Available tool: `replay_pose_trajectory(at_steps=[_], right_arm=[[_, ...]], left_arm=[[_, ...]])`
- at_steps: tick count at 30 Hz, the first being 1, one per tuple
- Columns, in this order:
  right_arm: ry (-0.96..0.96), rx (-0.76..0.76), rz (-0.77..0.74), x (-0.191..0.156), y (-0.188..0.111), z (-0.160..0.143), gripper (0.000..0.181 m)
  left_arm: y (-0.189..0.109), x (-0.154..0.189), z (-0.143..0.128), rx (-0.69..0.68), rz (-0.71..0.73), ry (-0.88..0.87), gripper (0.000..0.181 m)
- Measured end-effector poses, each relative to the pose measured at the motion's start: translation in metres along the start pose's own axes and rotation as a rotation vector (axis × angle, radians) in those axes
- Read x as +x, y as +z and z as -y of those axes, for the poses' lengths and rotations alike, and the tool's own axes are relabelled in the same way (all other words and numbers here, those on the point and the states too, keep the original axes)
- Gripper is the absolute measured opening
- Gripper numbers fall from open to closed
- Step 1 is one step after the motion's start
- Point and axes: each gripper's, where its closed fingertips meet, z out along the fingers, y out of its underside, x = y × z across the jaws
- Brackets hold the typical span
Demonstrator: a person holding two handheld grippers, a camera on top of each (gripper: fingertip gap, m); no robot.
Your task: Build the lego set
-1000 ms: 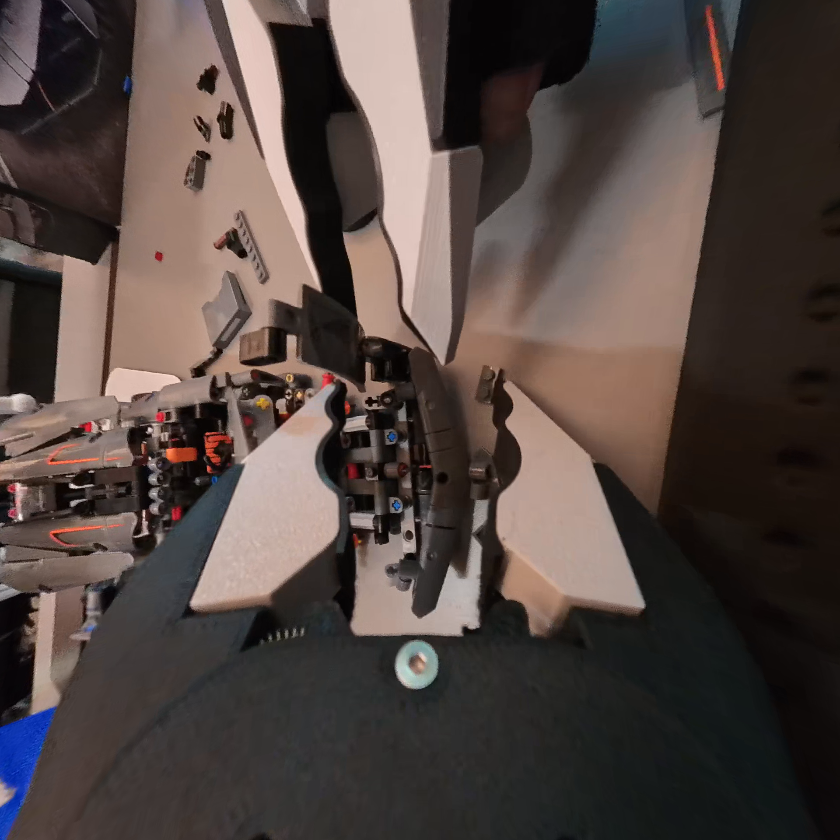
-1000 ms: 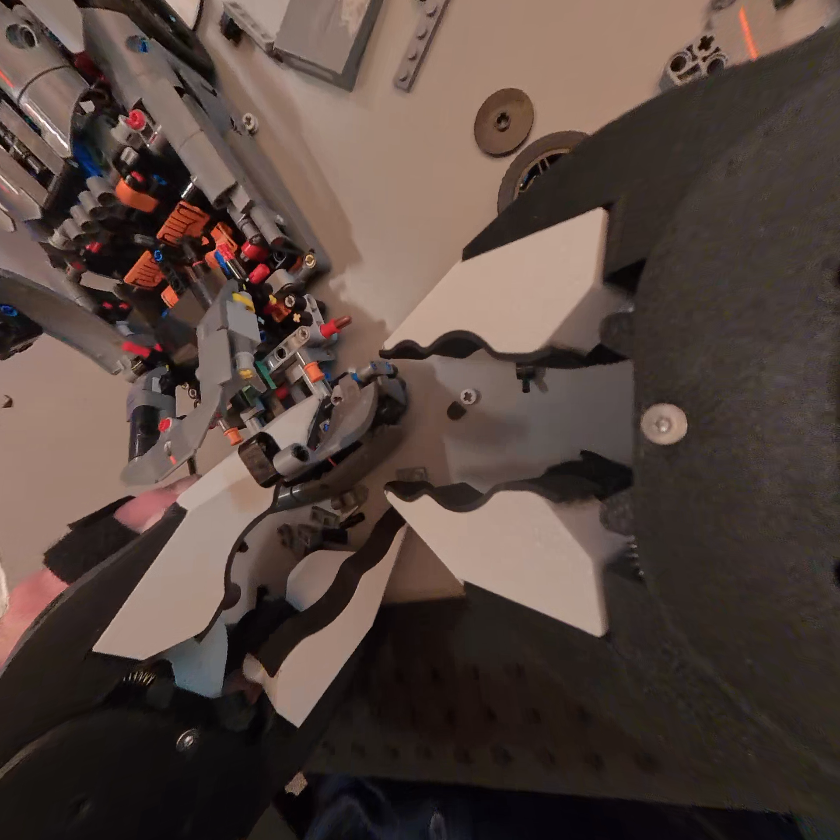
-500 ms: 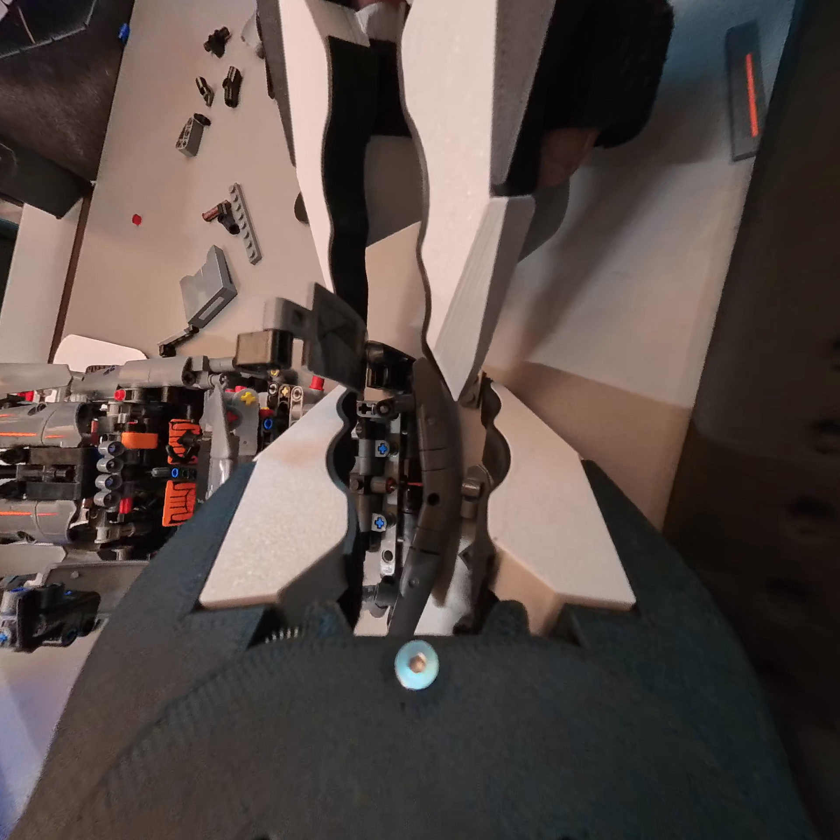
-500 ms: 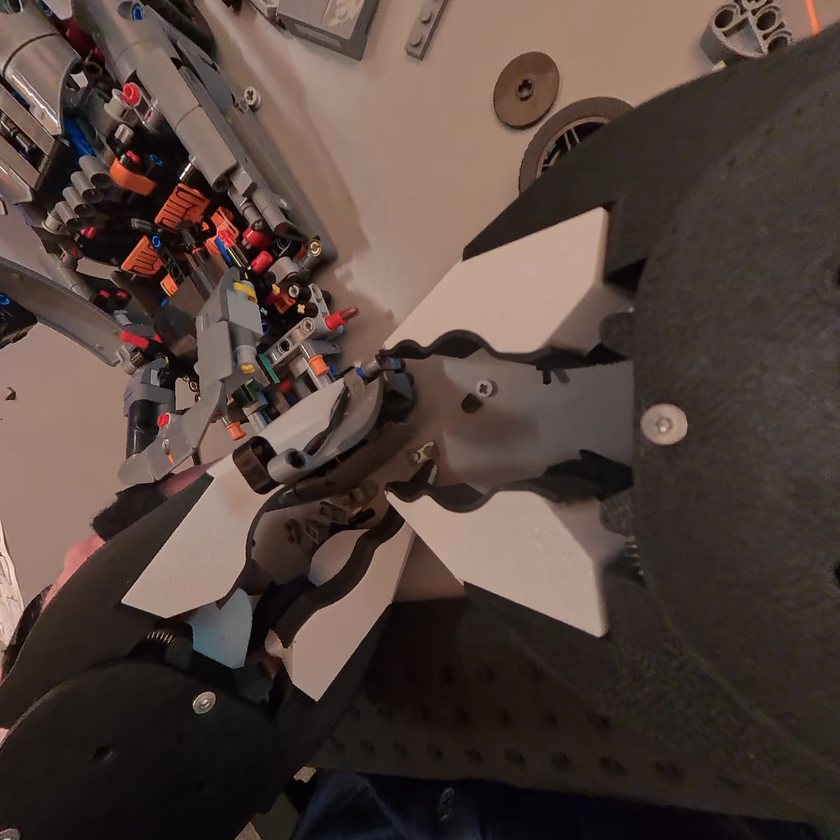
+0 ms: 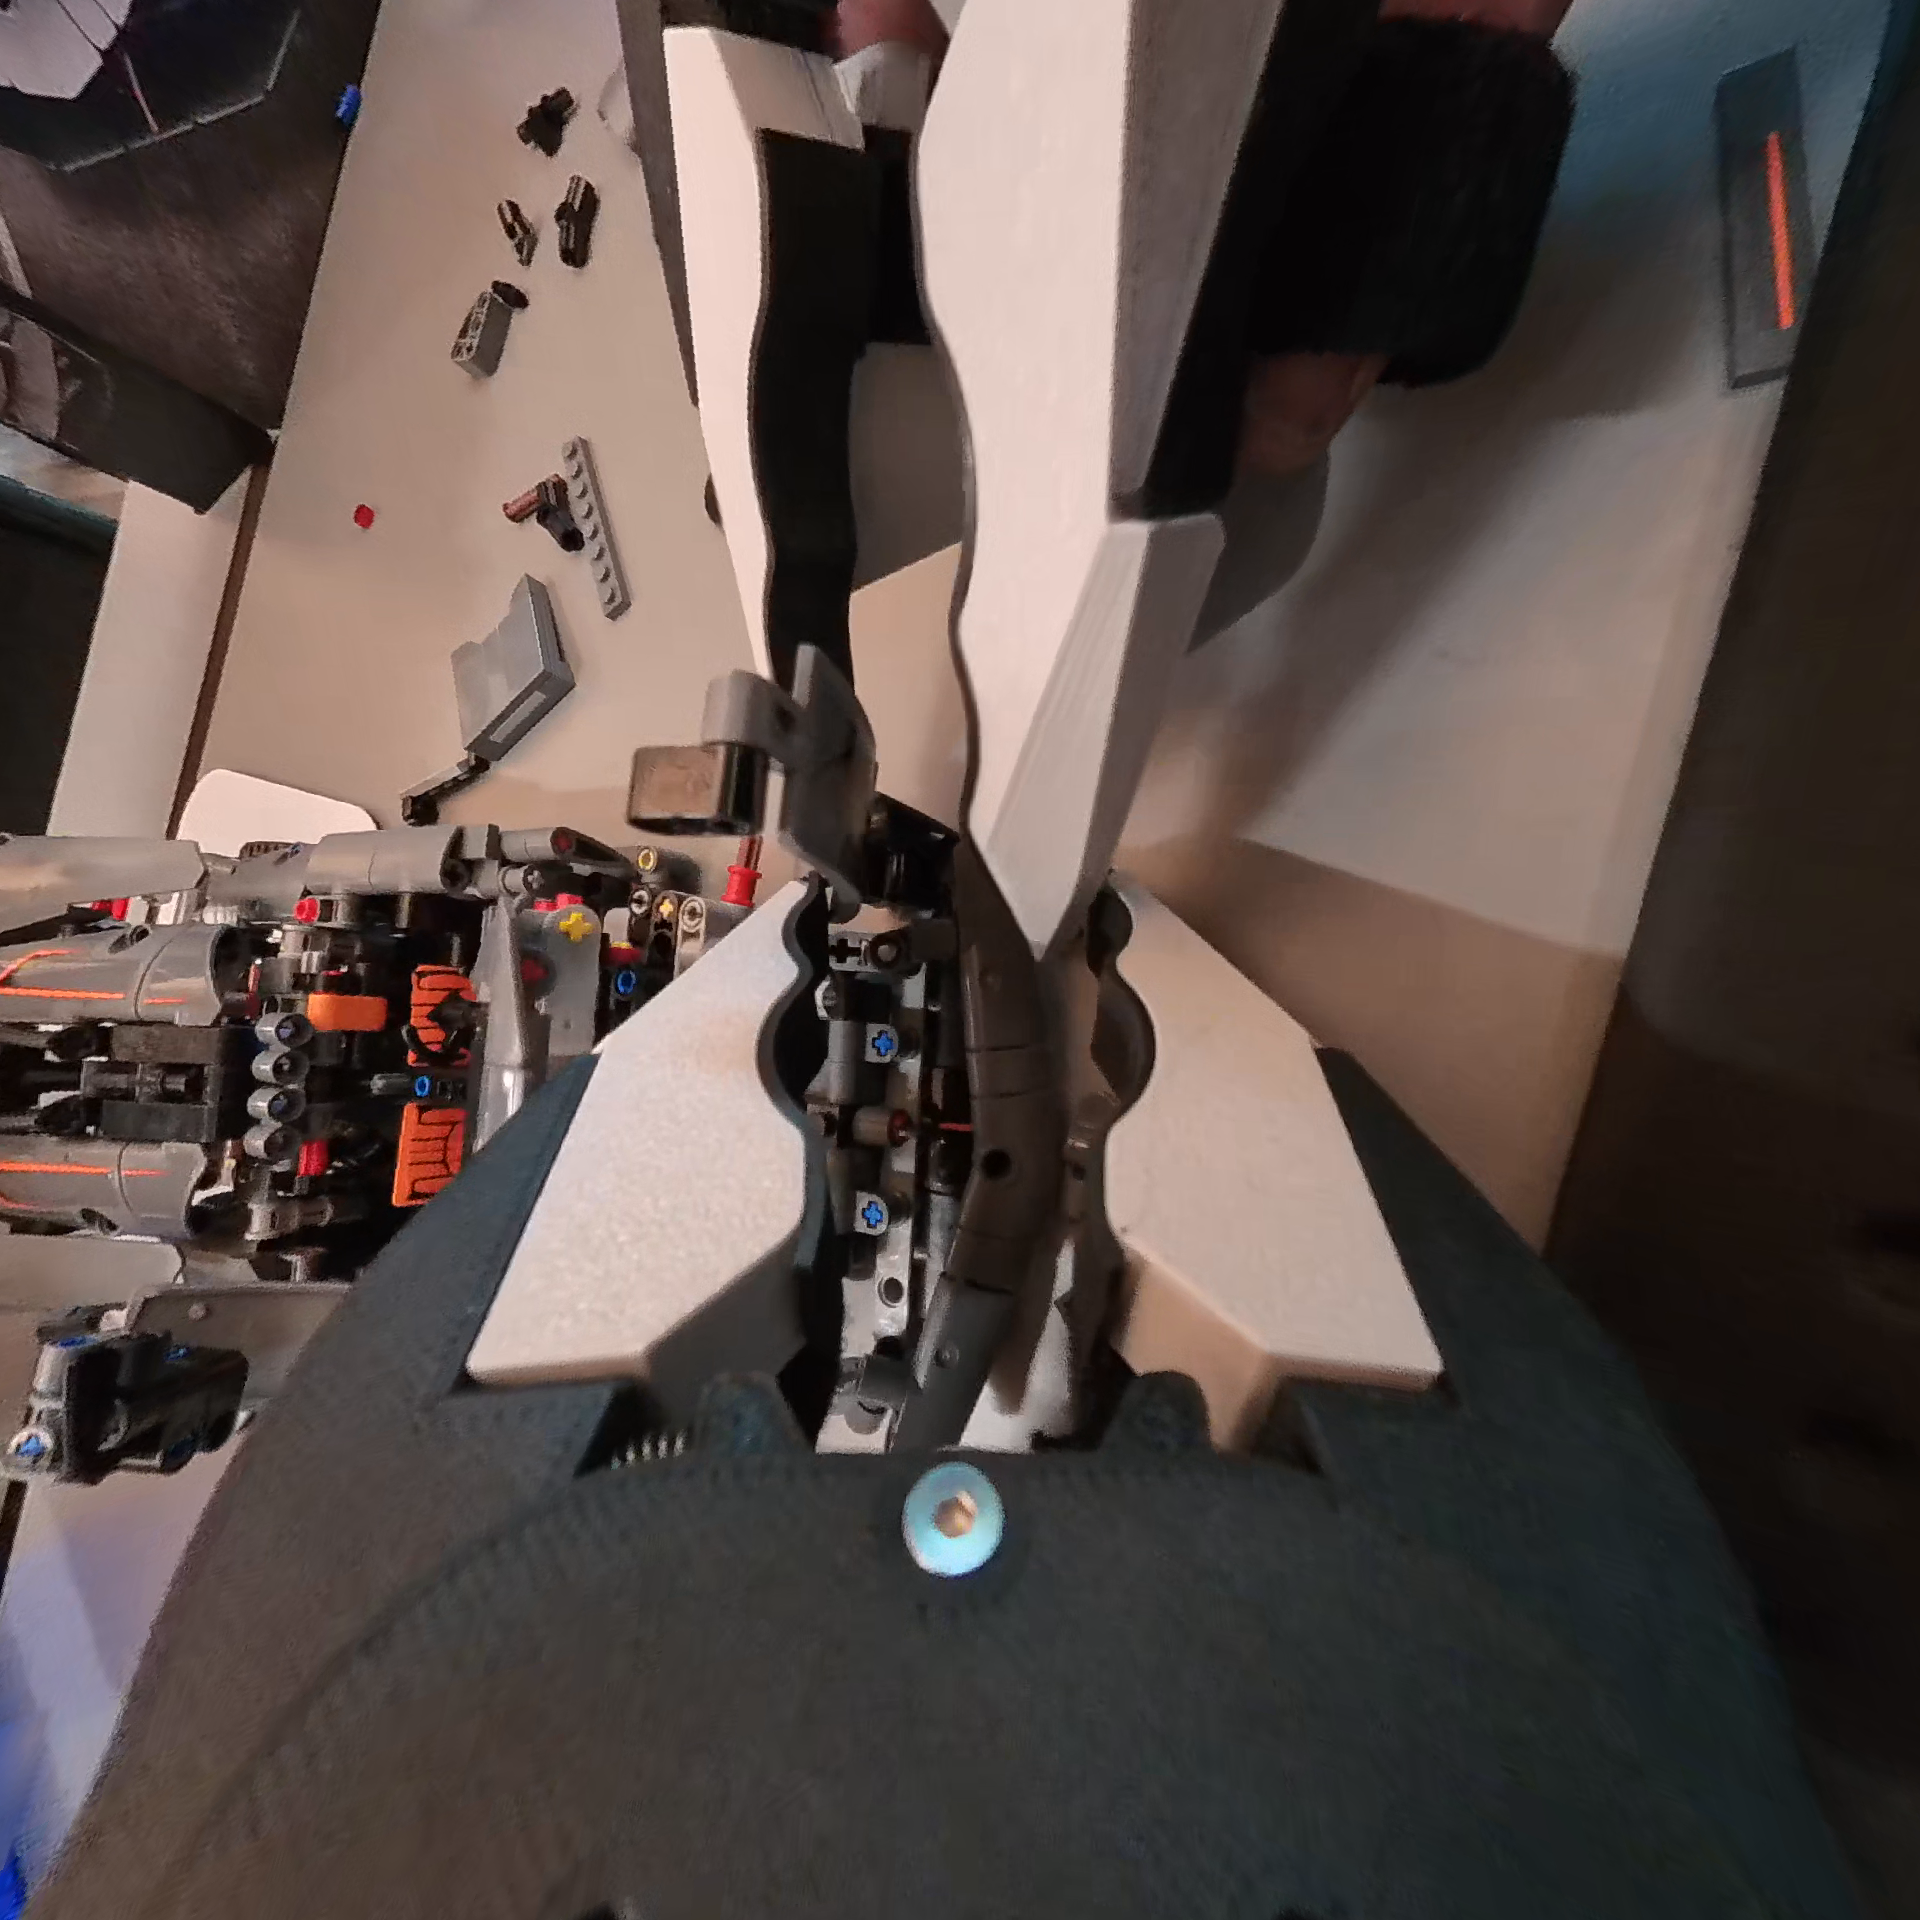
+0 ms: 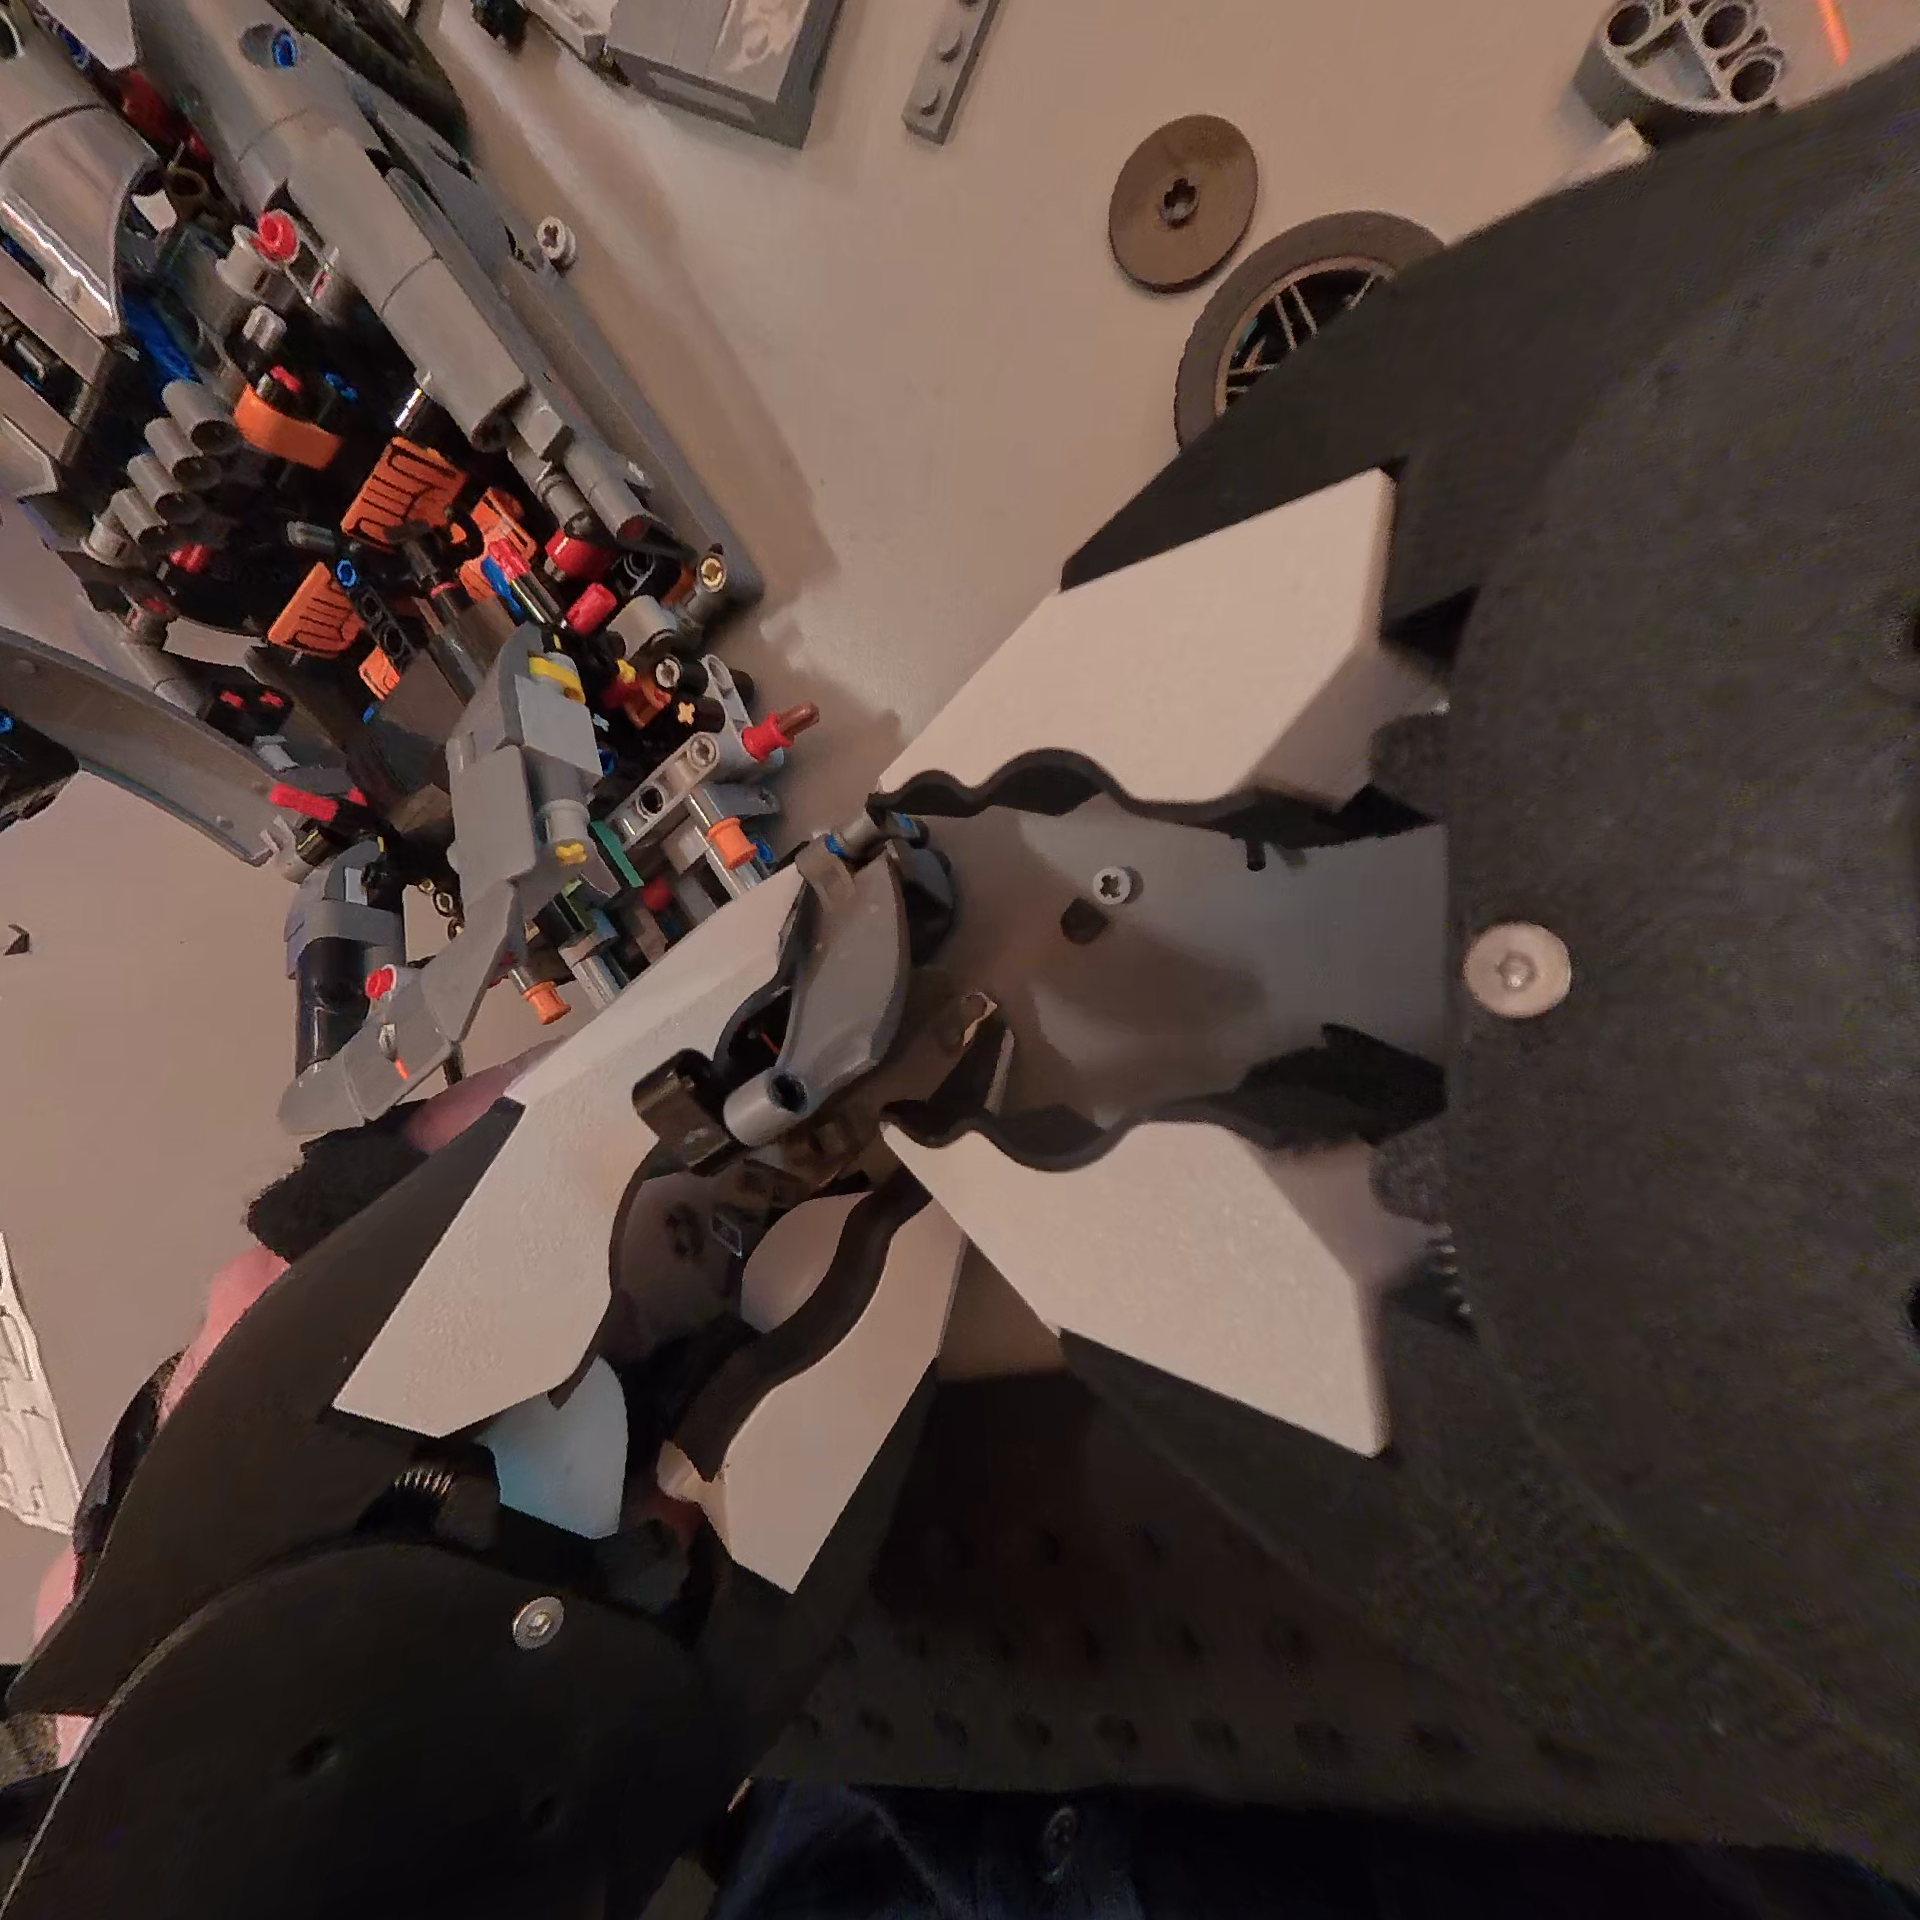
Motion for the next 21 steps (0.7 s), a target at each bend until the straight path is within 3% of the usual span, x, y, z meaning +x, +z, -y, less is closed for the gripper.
replay_pose_trajectory(at_steps=[7, 21], right_arm=[[-0.001, -0.006, -0.023, 0.0006, 0.0019, 0.0007, 0.053], [0.016, 0.014, -0.031, 0.0038, 0.001, 0.0015, 0.048]], left_arm=[[-0.0001, -0.0032, 0.0001, -0.007, 0.028, 0.011, 0.038], [0.0003, -0.0068, -0.0026, 0.01, 0.074, 0.039, 0.037]])
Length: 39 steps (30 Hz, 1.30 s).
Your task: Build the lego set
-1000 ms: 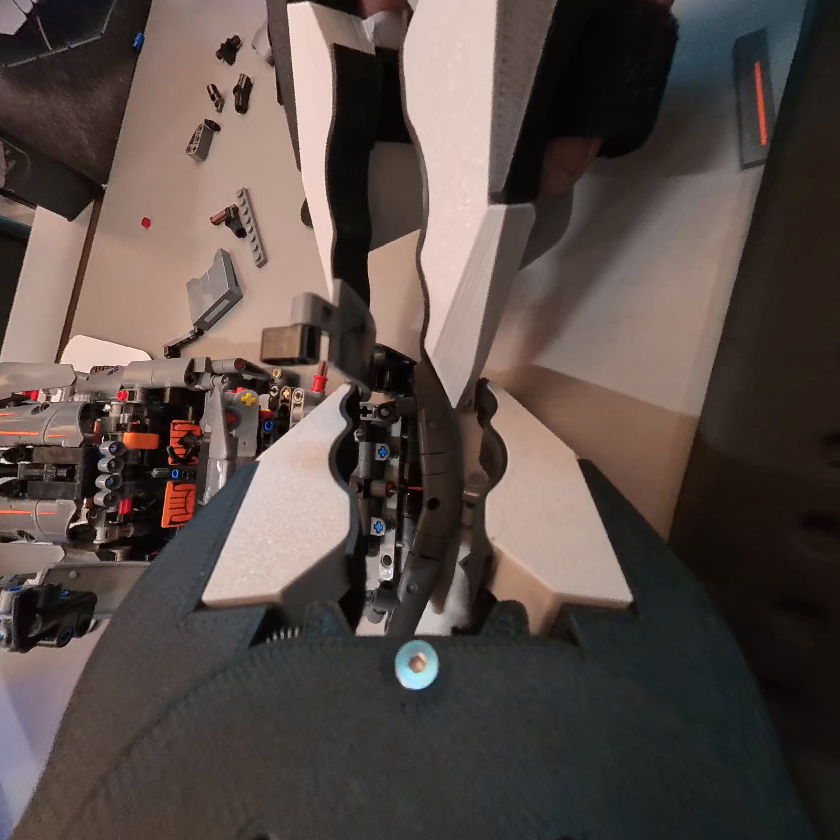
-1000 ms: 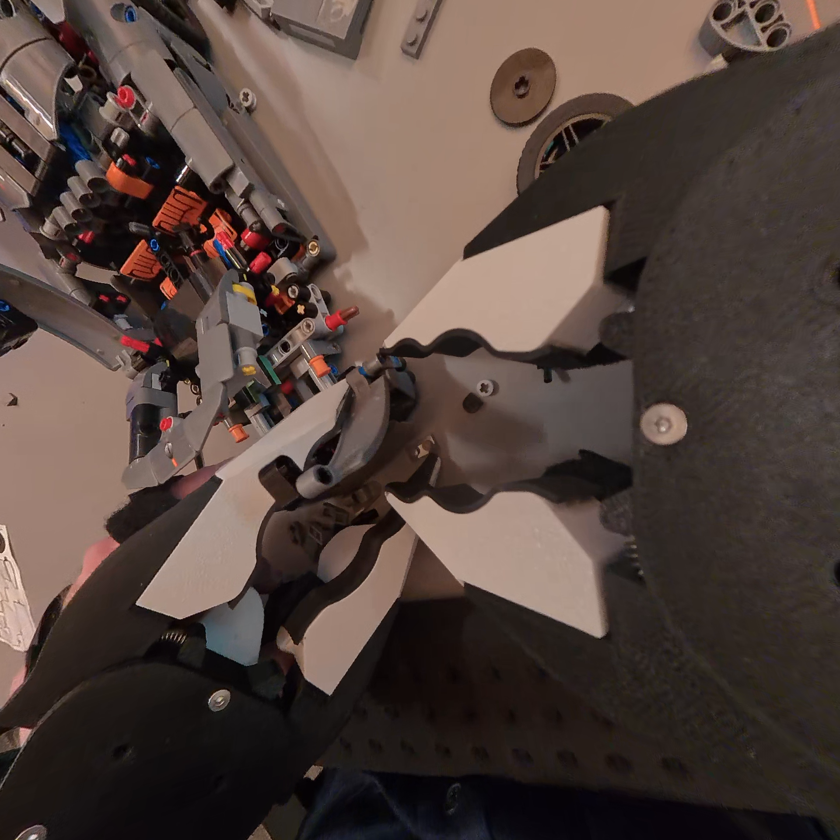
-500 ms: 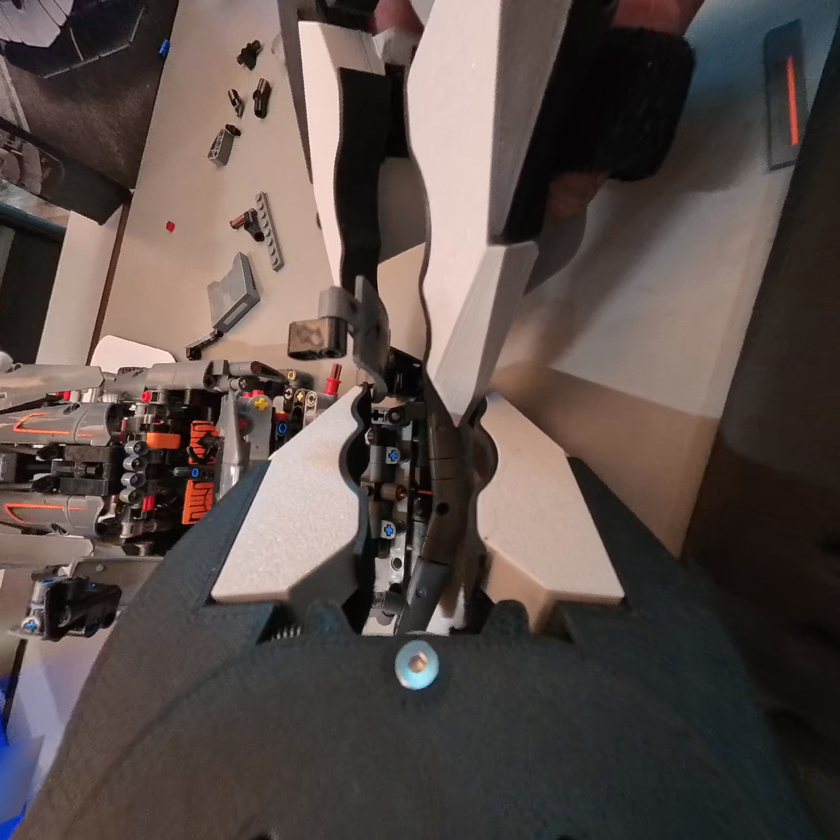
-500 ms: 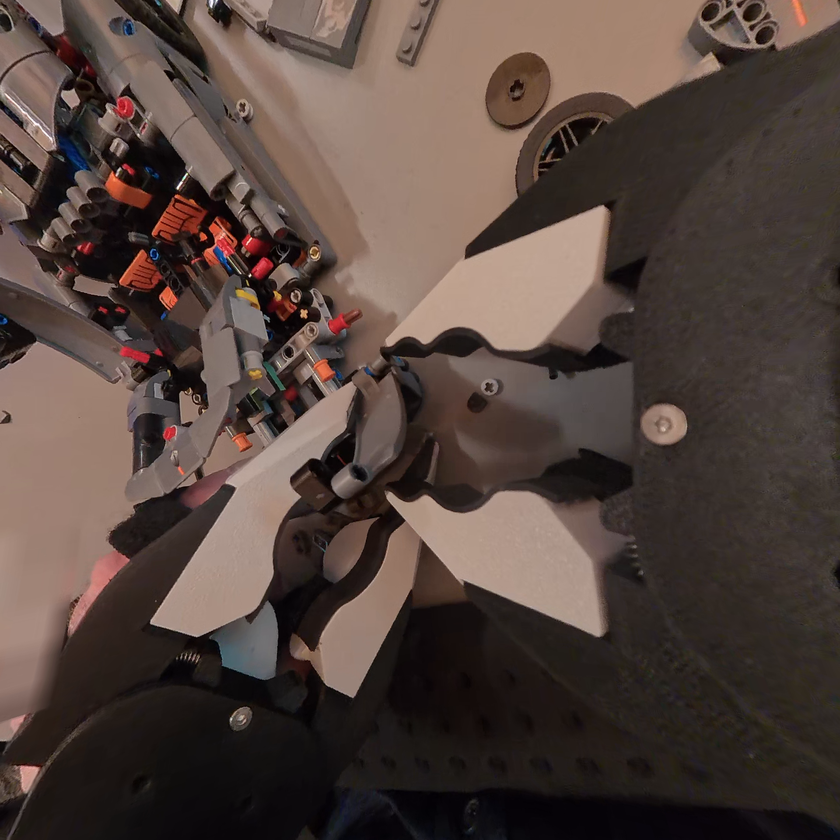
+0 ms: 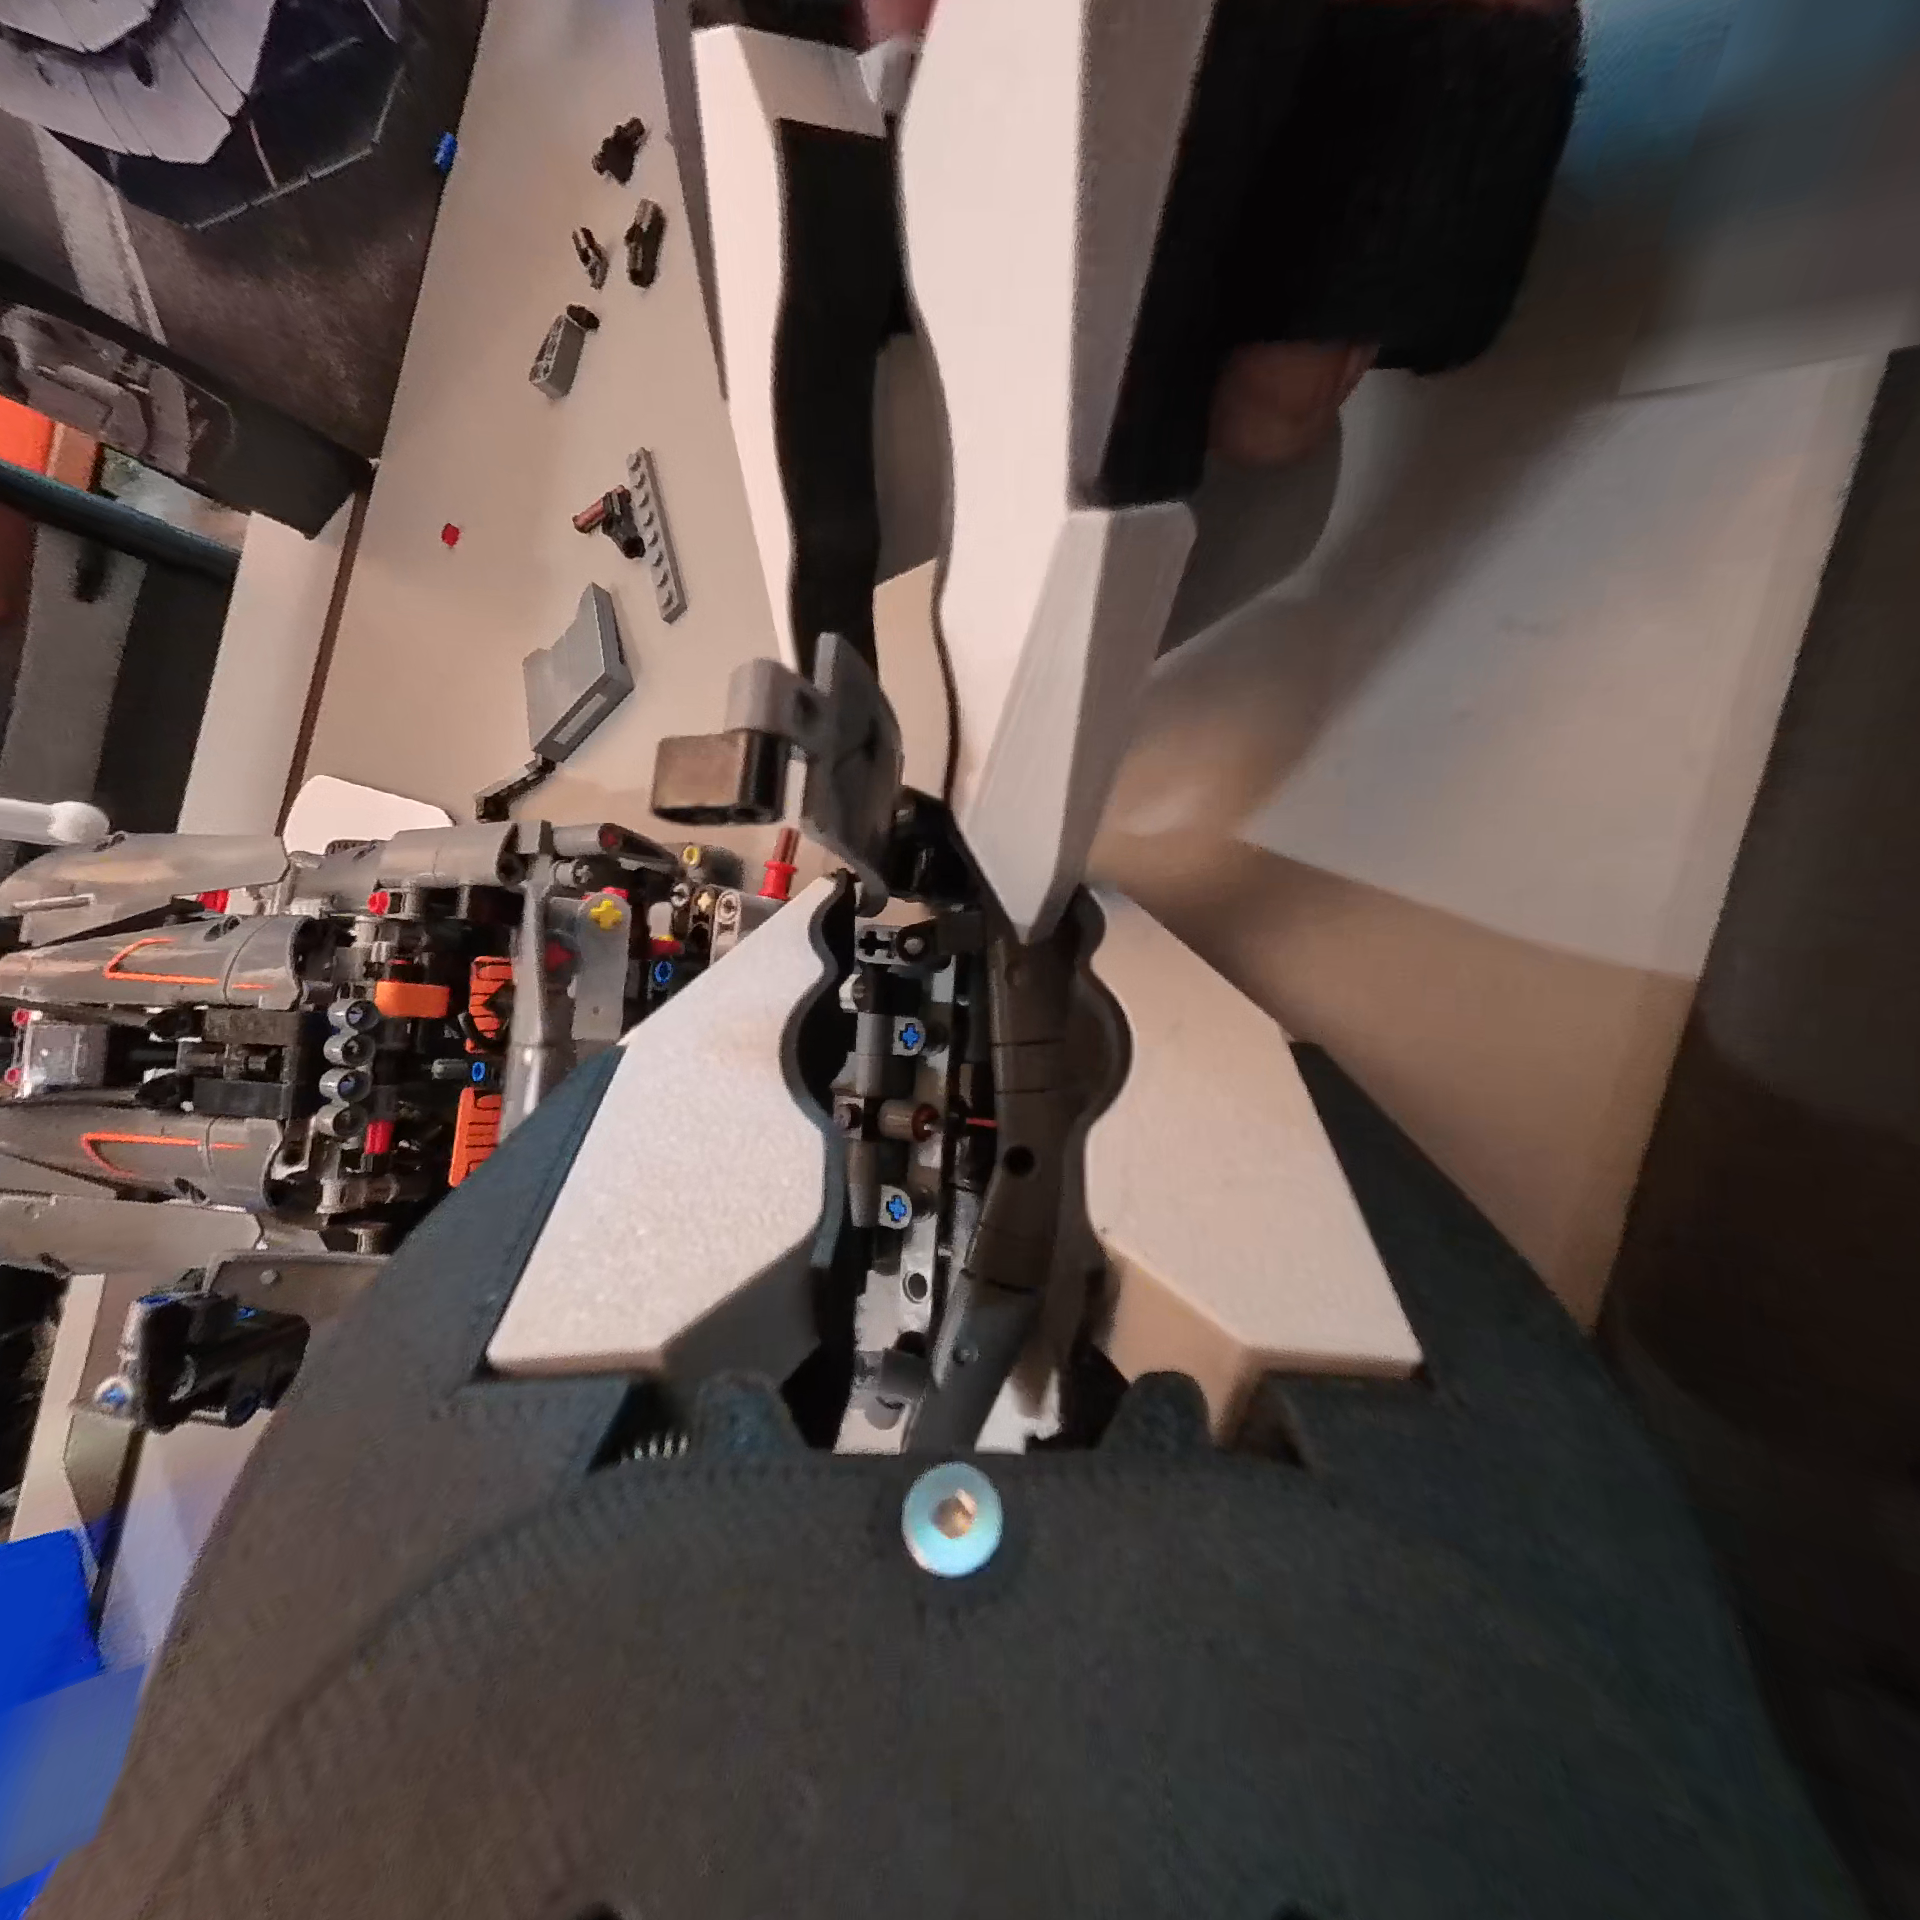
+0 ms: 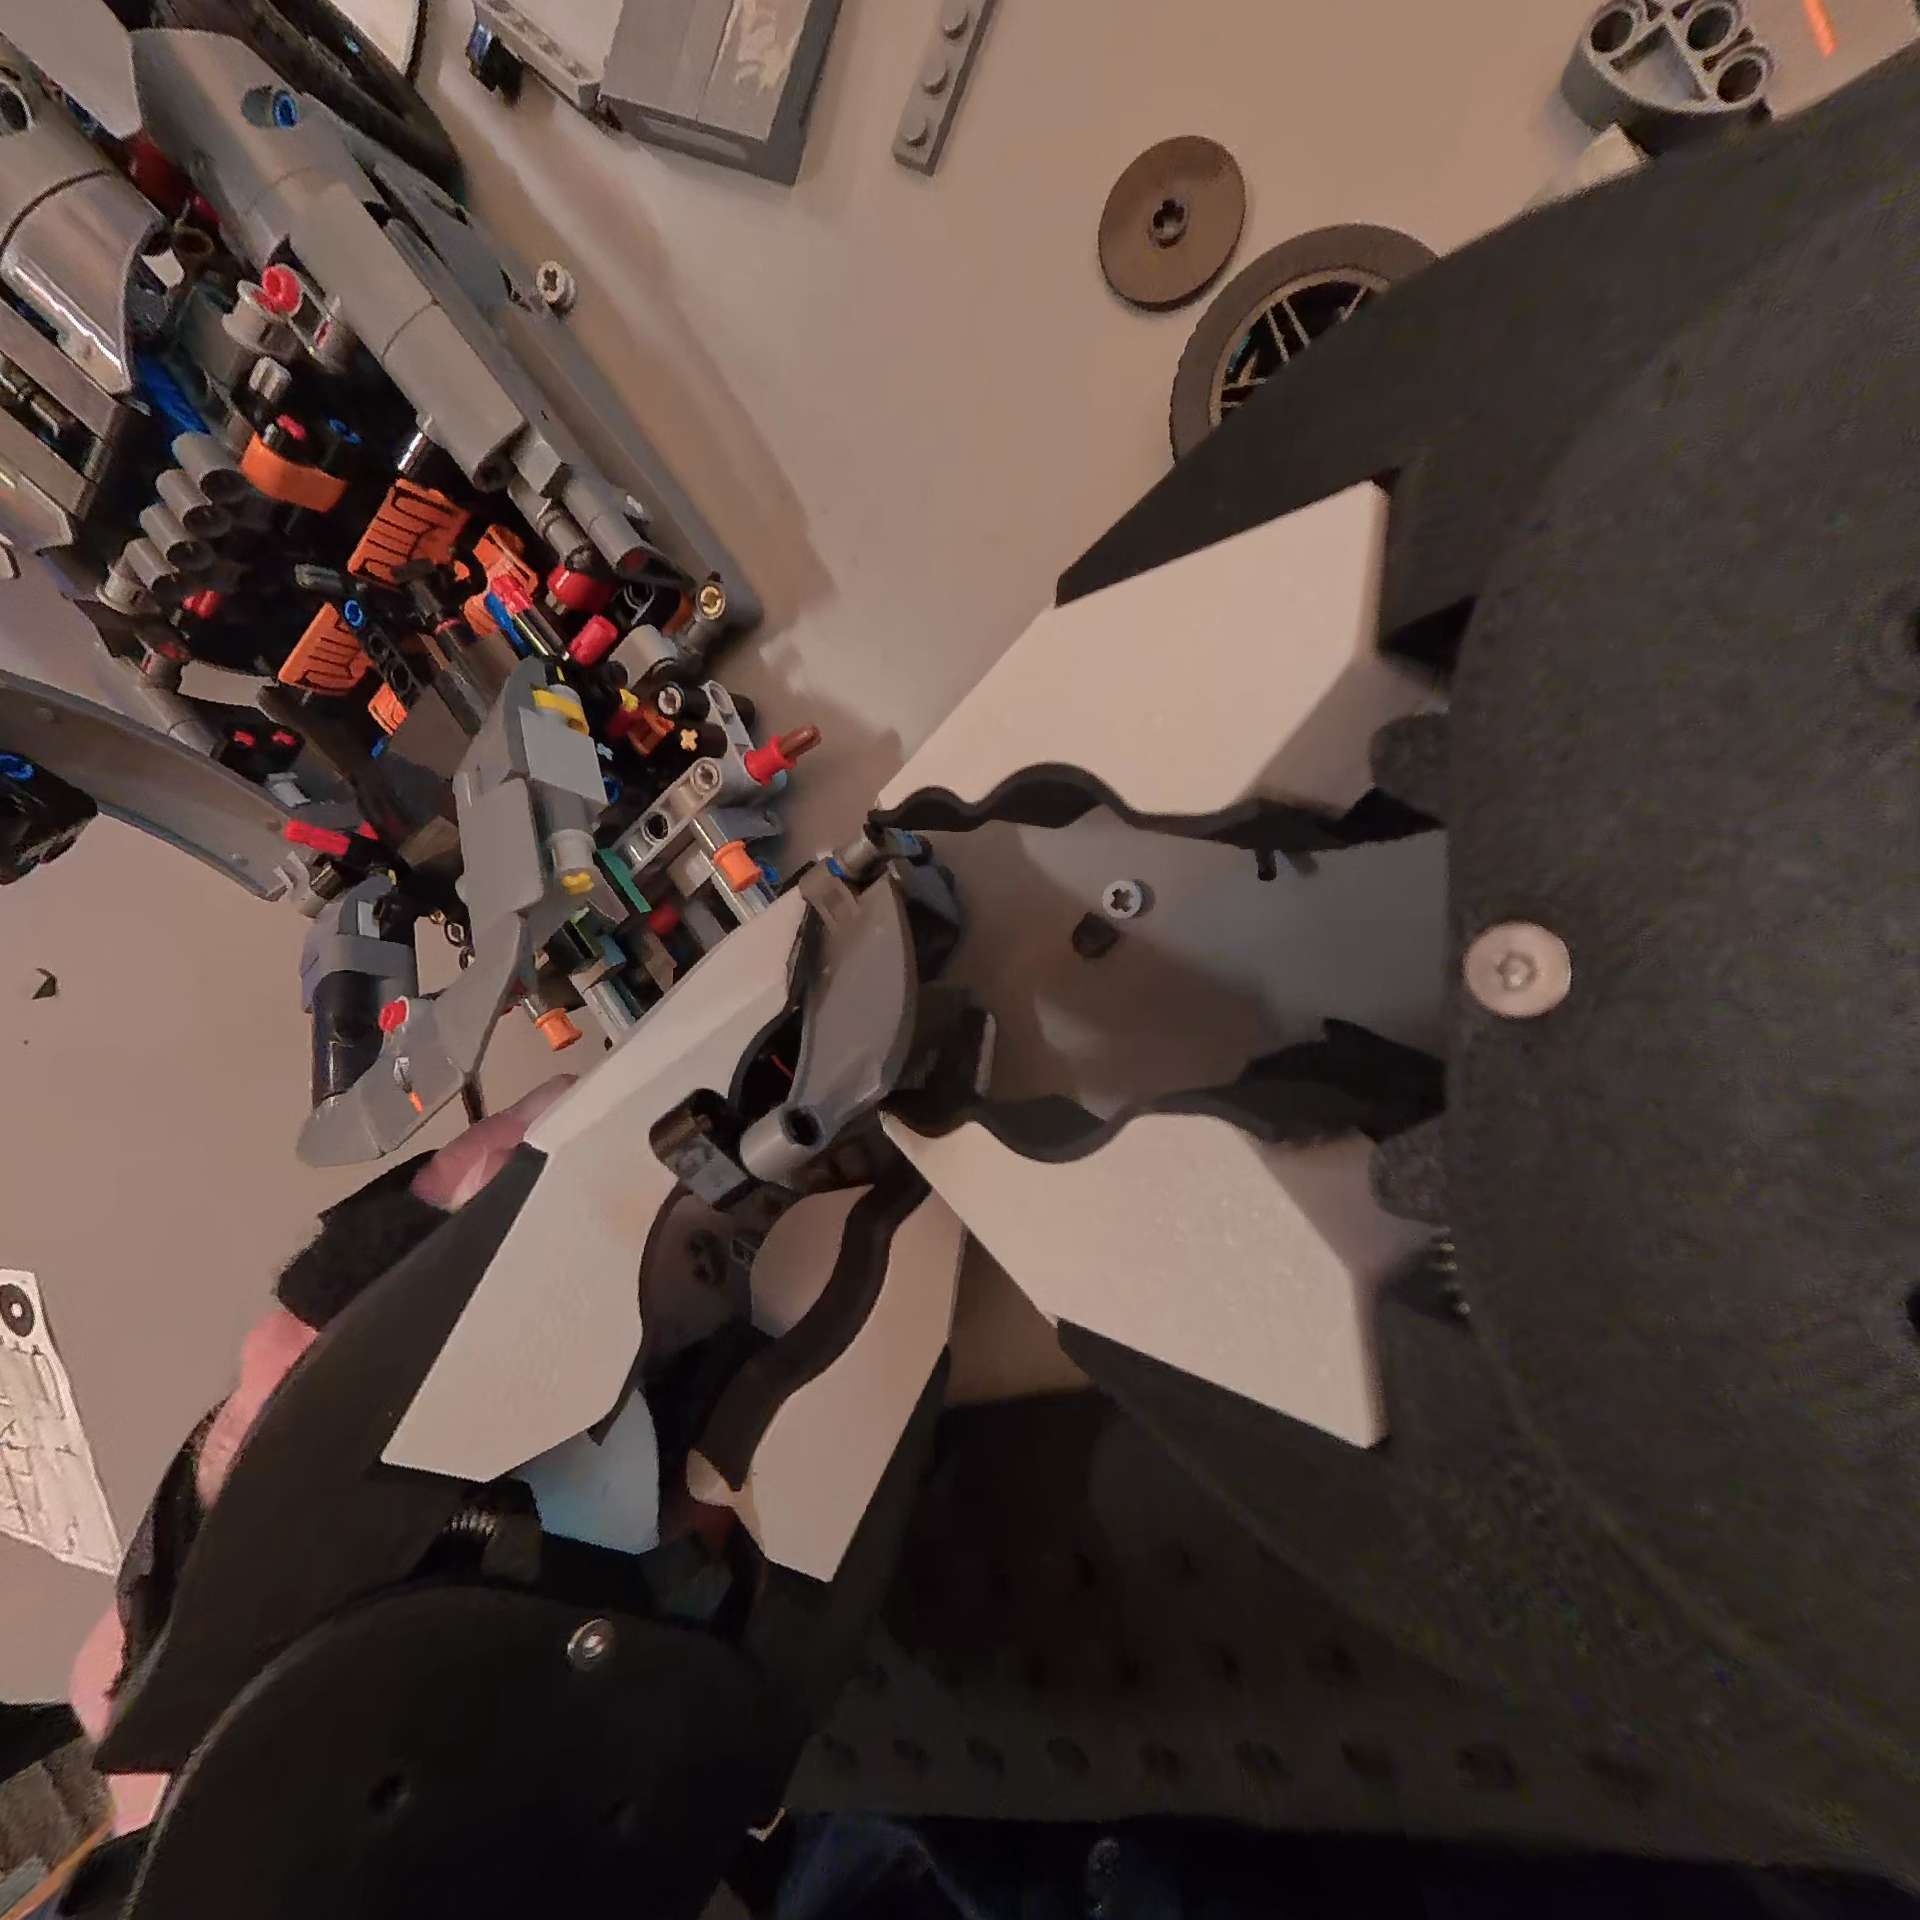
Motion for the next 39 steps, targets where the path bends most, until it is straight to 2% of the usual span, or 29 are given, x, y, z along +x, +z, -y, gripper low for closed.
replay_pose_trajectory(at_steps=[6, 8, 12, 39], right_arm=[[-0.008, -0.006, -0.002, 0.0004, 0.0007, -0.0013, 0.047], [-0.014, -0.006, 0.002, -0.0008, 0.0009, -0.0012, 0.046], [-0.014, -0.005, 0.002, -0.0009, 0.0012, -0.001, 0.046], [-0.043, -0.023, 0.001, -0.0033, 0.0032, -0.0034, 0.043]], left_arm=[[0.0003, -0.001, -0.0019, -0.008, 0.037, 0.041, 0.039], [-0.0008, -0.0047, -0.0014, -0.008, 0.062, 0.046, 0.047], [0.0002, -0.0022, -0.0015, -0.009, 0.052, 0.047, 0.041], [-0.0052, 0.0002, -0.0057, -0.029, 0.05, 0.054, 0.04]])
